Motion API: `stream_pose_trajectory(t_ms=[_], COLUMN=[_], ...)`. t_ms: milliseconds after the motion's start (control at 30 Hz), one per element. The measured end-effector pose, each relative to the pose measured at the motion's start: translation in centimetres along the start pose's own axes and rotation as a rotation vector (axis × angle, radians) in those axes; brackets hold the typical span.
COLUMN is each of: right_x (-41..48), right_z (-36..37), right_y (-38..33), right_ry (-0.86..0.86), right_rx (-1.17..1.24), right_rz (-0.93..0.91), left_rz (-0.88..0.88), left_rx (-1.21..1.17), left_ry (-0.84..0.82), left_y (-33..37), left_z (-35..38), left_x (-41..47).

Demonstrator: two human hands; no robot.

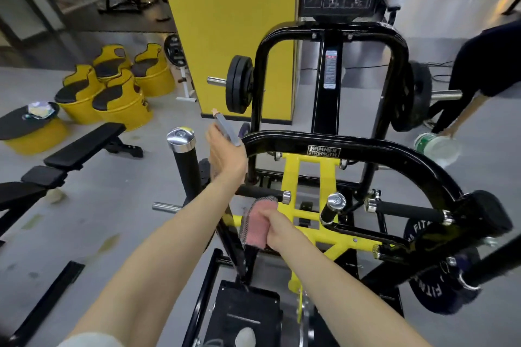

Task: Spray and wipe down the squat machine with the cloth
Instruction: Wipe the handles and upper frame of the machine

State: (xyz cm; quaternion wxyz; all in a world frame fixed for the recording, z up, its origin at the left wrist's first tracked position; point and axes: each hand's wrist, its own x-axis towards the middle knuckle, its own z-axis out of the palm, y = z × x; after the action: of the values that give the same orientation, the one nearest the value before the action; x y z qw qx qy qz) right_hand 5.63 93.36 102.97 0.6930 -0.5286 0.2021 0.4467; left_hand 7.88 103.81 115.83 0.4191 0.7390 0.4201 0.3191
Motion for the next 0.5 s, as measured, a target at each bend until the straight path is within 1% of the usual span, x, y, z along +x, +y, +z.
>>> stream_pose_trajectory(t_ms=[133,233,300,400,500], right_x=[-1.5,-1.5,-1.2,-0.5,-0.1], right_z=[2.2,2.7,2.8,2.2,1.3], right_y=[-1.8,-2.1,-1.8,-1.2,-0.8], right_ry=[-0.111,-0.163,-0.166,-0.125,-0.108], right_rx=[0.009,0.01,0.003,0.007,0.005], right_rz=[-0.02,-0.014,-0.01,-0.008,0.016], left_rz=[-0.061,-0.151,-0.184,-0.153,-0.167], left_rx=[0.089,0.038,0.007,-0.016,-0.005], left_ry=[0.164,0.216,0.235,0.266,0.273], left_y=[0.4,0.8,1.1,1.5,2.1], left_z=[-0.1,-0.5,-0.7,-0.8,-1.4], left_x=[1.5,1.6,1.3,1.4,1.2])
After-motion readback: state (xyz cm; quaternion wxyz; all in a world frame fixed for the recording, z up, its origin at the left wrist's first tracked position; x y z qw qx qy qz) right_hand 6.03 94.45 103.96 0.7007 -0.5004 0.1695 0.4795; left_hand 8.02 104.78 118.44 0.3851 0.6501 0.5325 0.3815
